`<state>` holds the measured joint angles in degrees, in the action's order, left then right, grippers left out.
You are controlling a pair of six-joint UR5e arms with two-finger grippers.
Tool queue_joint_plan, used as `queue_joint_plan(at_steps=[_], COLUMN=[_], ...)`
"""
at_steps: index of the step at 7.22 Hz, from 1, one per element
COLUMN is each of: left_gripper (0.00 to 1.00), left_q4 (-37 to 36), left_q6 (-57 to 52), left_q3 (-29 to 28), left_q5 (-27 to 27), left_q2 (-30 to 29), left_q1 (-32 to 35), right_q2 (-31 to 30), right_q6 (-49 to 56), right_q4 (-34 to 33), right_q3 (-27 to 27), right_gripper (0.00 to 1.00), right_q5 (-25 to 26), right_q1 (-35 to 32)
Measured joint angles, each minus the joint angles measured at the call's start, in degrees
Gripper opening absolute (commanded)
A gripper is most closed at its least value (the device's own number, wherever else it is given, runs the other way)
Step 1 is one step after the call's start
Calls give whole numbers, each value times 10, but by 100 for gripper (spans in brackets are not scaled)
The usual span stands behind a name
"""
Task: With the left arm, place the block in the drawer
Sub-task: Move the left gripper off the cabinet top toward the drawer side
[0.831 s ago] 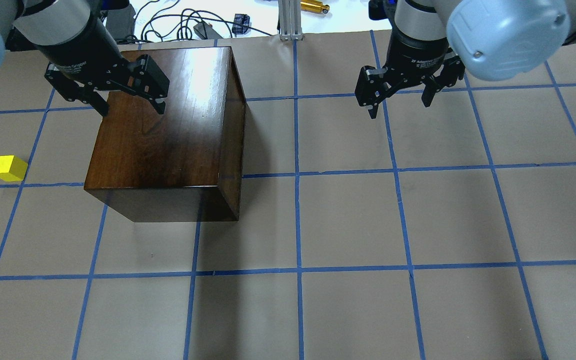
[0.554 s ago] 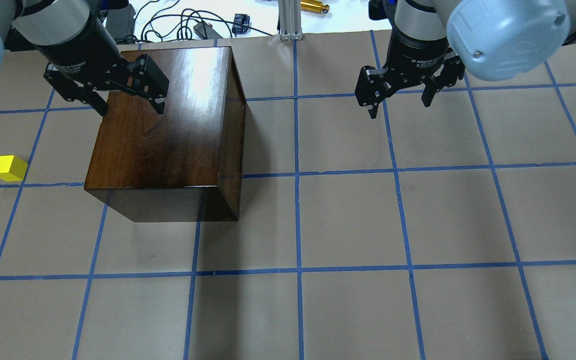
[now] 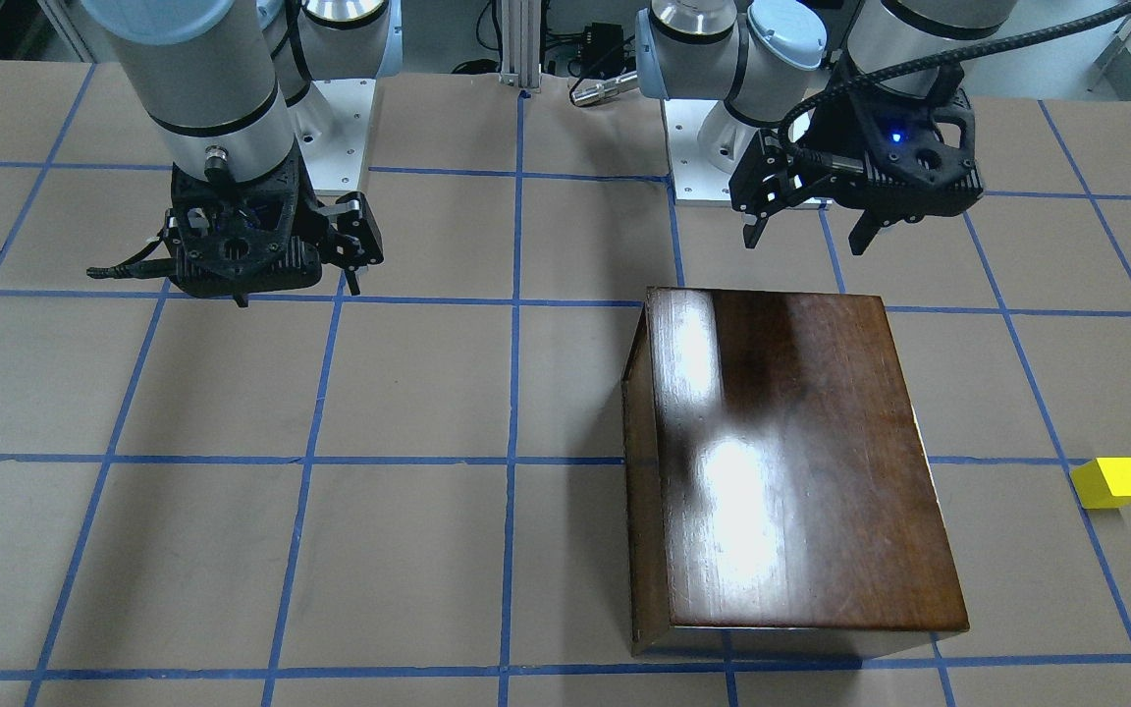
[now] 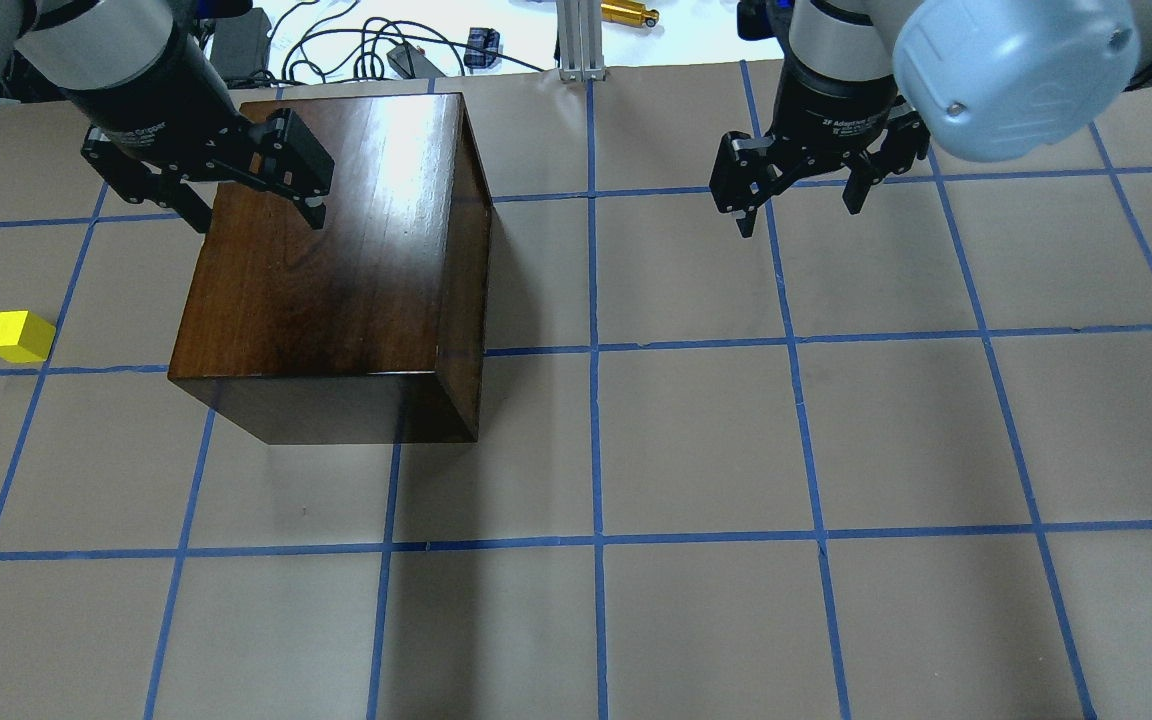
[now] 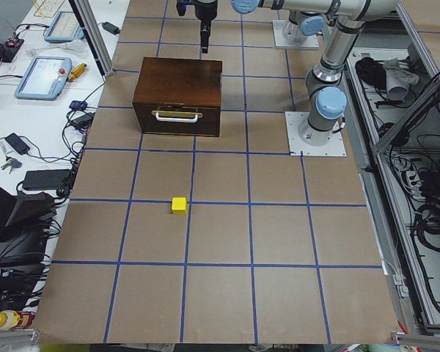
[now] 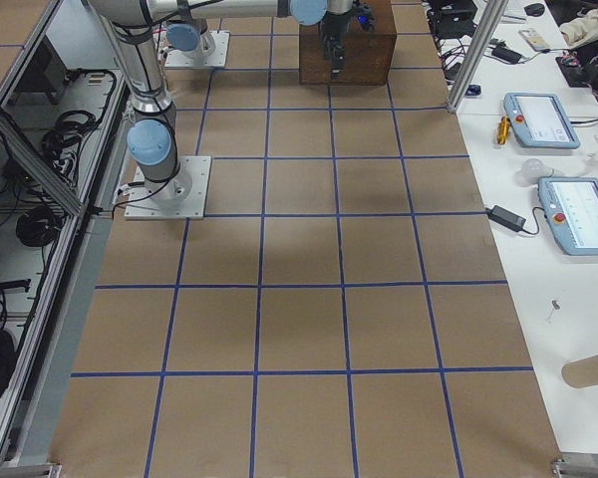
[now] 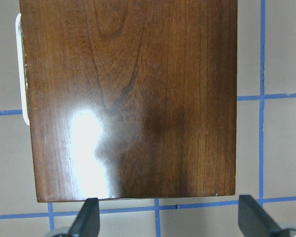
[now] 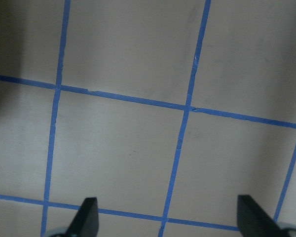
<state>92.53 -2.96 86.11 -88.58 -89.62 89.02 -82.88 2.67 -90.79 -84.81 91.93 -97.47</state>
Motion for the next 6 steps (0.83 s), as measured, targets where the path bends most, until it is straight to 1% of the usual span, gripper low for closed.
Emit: queue_joint_plan(at_steps=[4, 5, 6], left_gripper=[100, 100, 100], left_q4=[1, 2, 7], left_q6=[0, -6, -27], left_q3=[-1, -2, -2], left_q5=[-1, -4, -10], left_q2=[0, 0, 1], left_q1=[-4, -21, -56], right_q2=[0, 0, 0], right_q6=[0, 0, 1], right_q4=[0, 0, 0], right_q3=[0, 0, 0], right_gripper=[100, 100, 100], right_q5=[0, 0, 0], right_q1=[0, 0, 0])
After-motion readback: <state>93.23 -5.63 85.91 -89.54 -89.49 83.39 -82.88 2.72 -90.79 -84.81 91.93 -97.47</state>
